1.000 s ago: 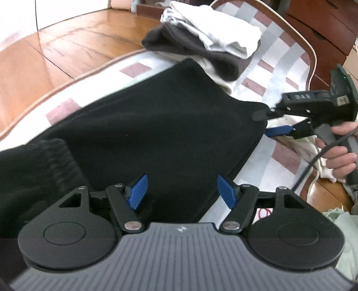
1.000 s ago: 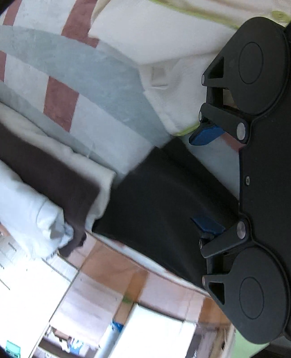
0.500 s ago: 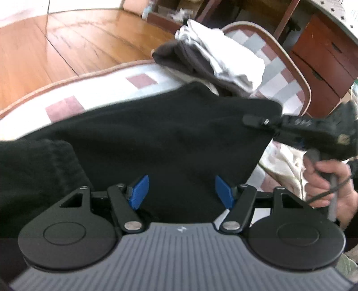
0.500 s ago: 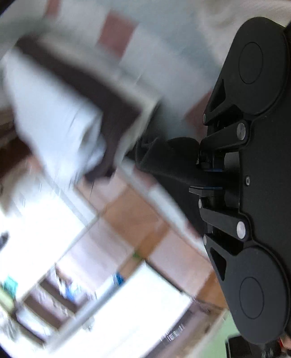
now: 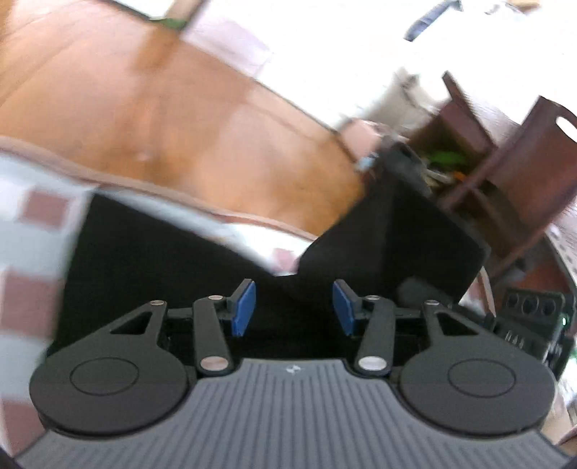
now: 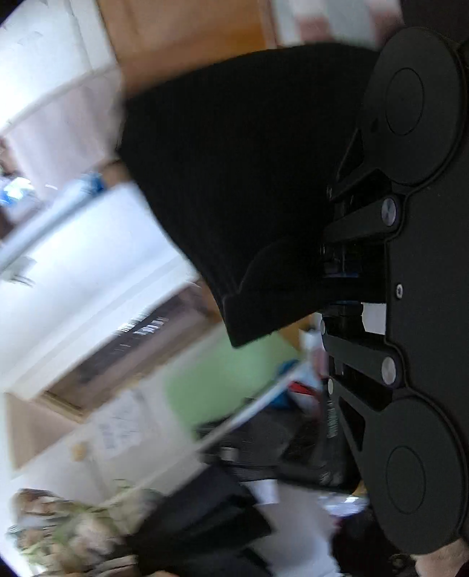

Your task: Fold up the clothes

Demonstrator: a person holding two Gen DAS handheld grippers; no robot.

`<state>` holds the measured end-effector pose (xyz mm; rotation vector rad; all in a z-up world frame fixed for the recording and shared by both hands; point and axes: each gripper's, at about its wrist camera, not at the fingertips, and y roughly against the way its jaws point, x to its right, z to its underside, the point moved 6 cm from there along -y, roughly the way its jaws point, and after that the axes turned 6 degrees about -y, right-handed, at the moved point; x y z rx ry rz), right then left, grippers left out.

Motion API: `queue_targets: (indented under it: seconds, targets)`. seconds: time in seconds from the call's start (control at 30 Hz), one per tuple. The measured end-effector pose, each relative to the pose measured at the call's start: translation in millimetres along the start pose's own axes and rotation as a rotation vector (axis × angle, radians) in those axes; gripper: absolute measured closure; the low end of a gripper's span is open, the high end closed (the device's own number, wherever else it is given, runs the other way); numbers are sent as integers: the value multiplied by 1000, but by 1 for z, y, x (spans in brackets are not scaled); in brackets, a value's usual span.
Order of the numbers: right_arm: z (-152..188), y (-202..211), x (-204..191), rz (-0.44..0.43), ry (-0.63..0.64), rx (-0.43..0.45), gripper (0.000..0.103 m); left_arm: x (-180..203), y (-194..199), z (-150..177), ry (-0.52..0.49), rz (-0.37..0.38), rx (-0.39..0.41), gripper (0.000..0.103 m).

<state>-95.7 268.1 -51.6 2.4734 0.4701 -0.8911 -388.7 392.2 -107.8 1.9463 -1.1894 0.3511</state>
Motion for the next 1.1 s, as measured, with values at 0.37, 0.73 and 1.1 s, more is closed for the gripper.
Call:
queue_targets:
  seconds: [0.37,0.73,1.1]
  targets:
    - [73,-56,-11,103,58,-198,89,-49,11,40,159,-88,-3,54]
    - [107,-97,-14,166,130,-342,82,-55,20,47,26,-221,12,49]
    - [100,-71,-67,-176,210,-443,67,-52,20,56,-20,-180,-37,20]
